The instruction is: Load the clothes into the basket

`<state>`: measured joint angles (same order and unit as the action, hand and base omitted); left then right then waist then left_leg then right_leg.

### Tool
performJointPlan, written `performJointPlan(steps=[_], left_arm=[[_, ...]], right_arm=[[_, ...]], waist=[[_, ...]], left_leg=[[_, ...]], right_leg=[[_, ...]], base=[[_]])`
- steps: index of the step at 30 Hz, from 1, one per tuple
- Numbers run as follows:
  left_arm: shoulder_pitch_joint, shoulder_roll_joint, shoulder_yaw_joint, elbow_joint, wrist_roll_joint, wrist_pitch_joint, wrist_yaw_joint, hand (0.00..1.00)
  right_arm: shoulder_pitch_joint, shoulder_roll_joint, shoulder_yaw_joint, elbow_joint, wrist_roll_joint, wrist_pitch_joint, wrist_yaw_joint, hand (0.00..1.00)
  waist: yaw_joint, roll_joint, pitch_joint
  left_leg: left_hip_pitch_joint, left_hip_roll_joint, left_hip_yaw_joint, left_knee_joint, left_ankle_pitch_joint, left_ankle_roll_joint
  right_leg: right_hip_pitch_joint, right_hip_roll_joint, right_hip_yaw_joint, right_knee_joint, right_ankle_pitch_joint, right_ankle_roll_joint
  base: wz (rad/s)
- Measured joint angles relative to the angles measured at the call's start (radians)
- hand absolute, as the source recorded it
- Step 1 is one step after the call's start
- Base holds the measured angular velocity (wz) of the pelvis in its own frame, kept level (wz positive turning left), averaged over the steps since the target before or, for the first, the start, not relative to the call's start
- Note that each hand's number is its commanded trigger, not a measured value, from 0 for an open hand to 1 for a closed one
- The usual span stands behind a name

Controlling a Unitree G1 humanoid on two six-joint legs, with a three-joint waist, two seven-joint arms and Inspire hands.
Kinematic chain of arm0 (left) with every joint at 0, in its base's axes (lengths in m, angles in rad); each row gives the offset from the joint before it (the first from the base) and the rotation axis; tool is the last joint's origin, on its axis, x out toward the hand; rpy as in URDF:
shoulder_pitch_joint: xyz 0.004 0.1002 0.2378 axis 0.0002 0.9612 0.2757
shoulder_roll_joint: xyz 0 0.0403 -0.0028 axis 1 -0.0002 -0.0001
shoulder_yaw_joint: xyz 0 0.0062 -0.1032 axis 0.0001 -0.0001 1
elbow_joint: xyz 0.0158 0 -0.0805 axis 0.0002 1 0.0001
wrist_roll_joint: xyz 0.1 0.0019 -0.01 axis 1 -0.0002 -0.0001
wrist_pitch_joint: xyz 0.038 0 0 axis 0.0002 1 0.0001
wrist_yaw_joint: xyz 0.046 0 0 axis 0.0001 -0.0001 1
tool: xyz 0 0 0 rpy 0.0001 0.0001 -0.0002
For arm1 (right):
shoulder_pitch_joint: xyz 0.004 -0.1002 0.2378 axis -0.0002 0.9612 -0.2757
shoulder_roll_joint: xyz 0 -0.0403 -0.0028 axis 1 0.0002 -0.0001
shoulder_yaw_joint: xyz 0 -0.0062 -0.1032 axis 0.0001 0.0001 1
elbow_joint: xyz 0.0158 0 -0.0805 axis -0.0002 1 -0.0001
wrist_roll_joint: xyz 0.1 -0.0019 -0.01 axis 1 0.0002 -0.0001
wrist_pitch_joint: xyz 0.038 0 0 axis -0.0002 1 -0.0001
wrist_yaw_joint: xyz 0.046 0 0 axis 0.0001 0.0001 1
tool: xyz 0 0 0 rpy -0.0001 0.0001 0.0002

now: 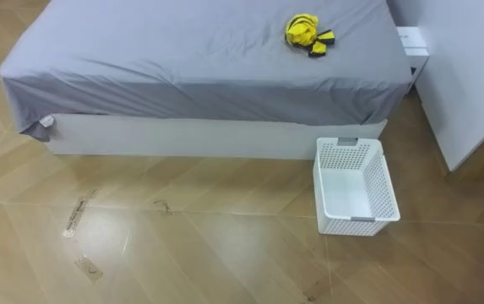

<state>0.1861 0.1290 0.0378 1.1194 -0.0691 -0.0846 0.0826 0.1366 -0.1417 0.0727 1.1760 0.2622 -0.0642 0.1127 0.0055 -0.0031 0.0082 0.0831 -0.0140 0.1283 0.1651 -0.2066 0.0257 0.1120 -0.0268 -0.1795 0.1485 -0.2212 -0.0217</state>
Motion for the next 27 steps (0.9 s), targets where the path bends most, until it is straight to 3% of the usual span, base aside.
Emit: performJointPlan(steps=[27], left_arm=[[0.006, -0.002, 0.006, 0.011, -0.01, 0.013, -0.004, 0.0]], right_arm=[[-0.009, 0.002, -0.032, 0.023, 0.003, 0.001, 0.019, 0.0]], waist=[[0.002, 0.002, -0.0028]], left_leg=[[0.004, 0.005, 0.01, 0.007, -0.002, -0.002]], right_leg=[[-0.001, 0.0, 0.015, 0.002, -0.001, 0.0]], base=[[-0.01]])
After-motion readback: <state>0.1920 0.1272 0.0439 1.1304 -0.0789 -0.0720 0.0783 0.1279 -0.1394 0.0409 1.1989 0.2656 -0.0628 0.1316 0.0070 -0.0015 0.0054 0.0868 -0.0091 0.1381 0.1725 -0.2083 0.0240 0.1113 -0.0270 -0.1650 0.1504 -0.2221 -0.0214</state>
